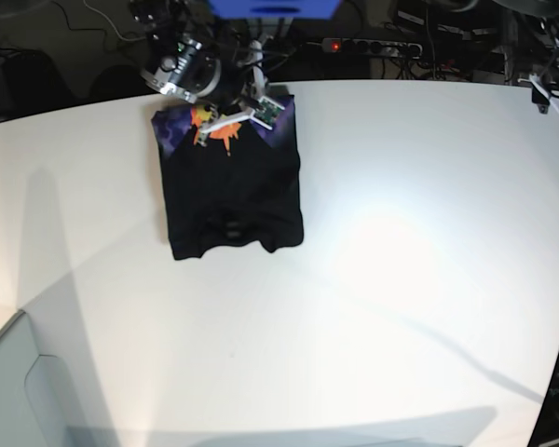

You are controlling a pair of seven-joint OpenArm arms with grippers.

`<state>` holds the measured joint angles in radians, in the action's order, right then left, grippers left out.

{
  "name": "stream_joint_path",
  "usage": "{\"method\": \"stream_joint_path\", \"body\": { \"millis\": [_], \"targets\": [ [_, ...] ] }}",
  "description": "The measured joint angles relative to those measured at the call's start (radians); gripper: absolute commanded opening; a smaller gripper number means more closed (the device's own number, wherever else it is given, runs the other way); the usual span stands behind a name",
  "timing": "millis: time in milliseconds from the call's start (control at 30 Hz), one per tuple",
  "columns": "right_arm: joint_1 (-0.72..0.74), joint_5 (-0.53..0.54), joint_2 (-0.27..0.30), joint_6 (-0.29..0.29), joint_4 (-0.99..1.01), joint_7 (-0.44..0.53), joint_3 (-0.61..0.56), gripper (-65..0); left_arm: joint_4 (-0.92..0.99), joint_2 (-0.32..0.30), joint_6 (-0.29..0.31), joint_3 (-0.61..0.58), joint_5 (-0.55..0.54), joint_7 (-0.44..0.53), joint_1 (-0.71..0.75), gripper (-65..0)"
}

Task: Fold the T-shirt properly

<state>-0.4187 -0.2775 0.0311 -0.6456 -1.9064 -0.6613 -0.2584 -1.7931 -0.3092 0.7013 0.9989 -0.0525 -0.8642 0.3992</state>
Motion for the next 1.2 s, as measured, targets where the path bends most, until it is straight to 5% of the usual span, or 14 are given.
{"method": "stream_joint_path", "body": {
  "millis": [233,500,900,1200],
  "targets": [
    [-0.006,0.011,0.013,0.000,-0.192,0.015,0.087,-65.0,0.000,0.001,0.000,0.000,-0.004,0.006,0.013,-26.5],
    [0.016,0.011,0.013,0.000,-0.111,0.005,0.406,-65.0,0.001,0.008,0.000,0.032,-0.008,0.005,0.035,-26.5],
    [-0.001,0.021,0.004,0.000,0.053,0.097,0.528,-65.0,0.002,0.027,0.000,0.037,-0.005,0.008,0.064,-26.5],
    [-0.108,0.282,-0.013,-0.001,-0.089,0.145,0.740,-65.0,0.004,0.060,-0.001,0.185,-0.198,0.003,0.176,-31.5]
  ]
}}
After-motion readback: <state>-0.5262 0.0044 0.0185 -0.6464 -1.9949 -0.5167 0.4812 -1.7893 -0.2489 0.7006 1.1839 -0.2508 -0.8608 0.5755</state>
